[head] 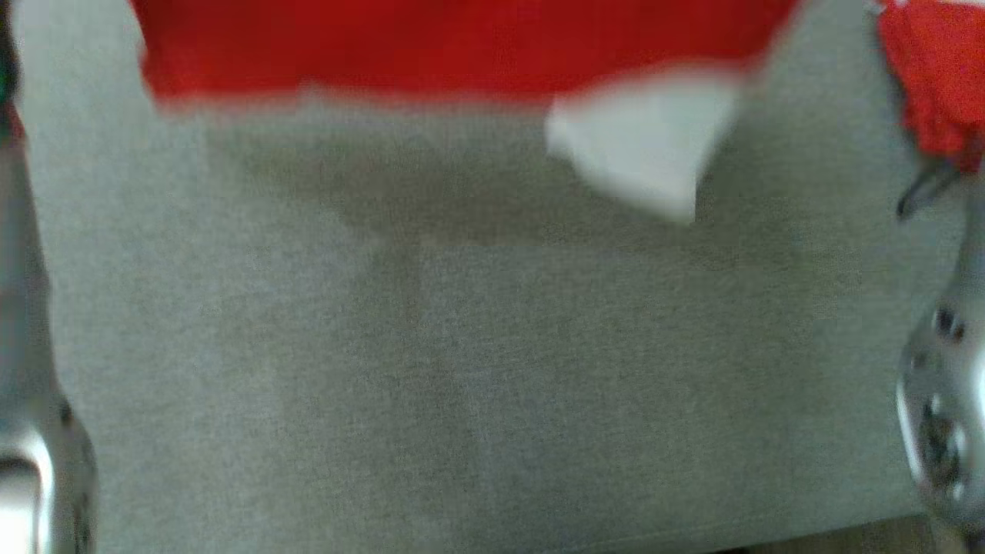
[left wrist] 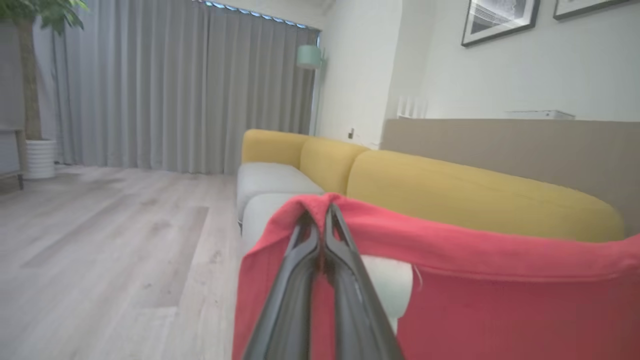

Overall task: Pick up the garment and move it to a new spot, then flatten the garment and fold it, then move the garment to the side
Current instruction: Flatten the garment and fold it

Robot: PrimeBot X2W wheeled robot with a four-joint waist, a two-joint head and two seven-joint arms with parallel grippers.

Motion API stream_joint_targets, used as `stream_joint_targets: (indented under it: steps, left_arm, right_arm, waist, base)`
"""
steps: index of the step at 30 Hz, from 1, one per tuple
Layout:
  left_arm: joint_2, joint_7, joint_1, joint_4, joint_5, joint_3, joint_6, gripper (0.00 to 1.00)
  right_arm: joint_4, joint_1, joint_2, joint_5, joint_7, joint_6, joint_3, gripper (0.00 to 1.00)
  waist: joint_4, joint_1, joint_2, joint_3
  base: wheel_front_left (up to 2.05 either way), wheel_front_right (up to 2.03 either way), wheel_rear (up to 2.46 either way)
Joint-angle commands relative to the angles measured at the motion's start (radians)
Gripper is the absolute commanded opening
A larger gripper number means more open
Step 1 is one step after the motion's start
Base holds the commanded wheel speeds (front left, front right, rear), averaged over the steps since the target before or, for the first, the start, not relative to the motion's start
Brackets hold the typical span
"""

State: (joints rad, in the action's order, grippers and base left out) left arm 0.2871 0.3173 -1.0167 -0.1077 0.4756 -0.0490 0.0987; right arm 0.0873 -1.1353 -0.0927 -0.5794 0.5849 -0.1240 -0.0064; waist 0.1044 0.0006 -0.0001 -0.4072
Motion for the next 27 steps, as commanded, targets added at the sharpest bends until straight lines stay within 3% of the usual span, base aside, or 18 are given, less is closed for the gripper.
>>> stream_joint_targets:
  steps: [1,7,11,16,23,27]
  left_arm:
    - [0.038,-0.025,-0.059,0.010,-0.017,0.022,0.005,0.00]
    - [0.031,-0.250,-0.274,-0.273,-0.069,-0.009,0.018,0.00]
    - [0.039,-0.348,-0.274,-0.403,-0.072,-0.064,0.028,0.00]
    - [0.046,-0.439,-0.101,-0.463,-0.048,-0.160,0.031,0.00]
    - [0.055,-0.499,0.313,-0.385,0.039,-0.205,0.032,0.00]
    - [0.047,-0.500,0.555,-0.292,0.075,-0.197,-0.010,0.00]
  right_arm:
    - [-0.017,-0.055,0.020,0.015,-0.022,-0.007,0.007,0.00]
    - [0.174,-0.237,0.039,0.061,-0.190,-0.007,0.003,0.00]
    - [0.235,-0.185,0.041,0.042,-0.237,-0.007,0.048,0.00]
    - [0.204,0.063,-0.013,0.015,-0.269,-0.007,0.102,0.00]
    - [0.036,0.538,-0.109,-0.062,-0.217,-0.007,0.123,0.00]
    - [-0.076,0.774,-0.118,-0.092,-0.171,-0.007,0.091,0.00]
  waist:
    - [-0.018,-0.0006,0.0001,-0.083]
    - [-0.019,-0.0006,0.0001,-0.124]
    - [-0.015,-0.0006,0.0001,-0.125]
    - [-0.019,-0.0006,0.0001,-0.081]
    - [-0.024,-0.0006,0.0001,0.014]
    - [-0.028,-0.0006,0.0001,0.083]
  base:
    - [0.00,0.00,0.00]
    - [0.00,0.00,0.00]
    - [0.00,0.00,0.00]
    - [0.00,0.00,0.00]
    - [0.00,0.00,0.00]
    - [0.00,0.00,0.00]
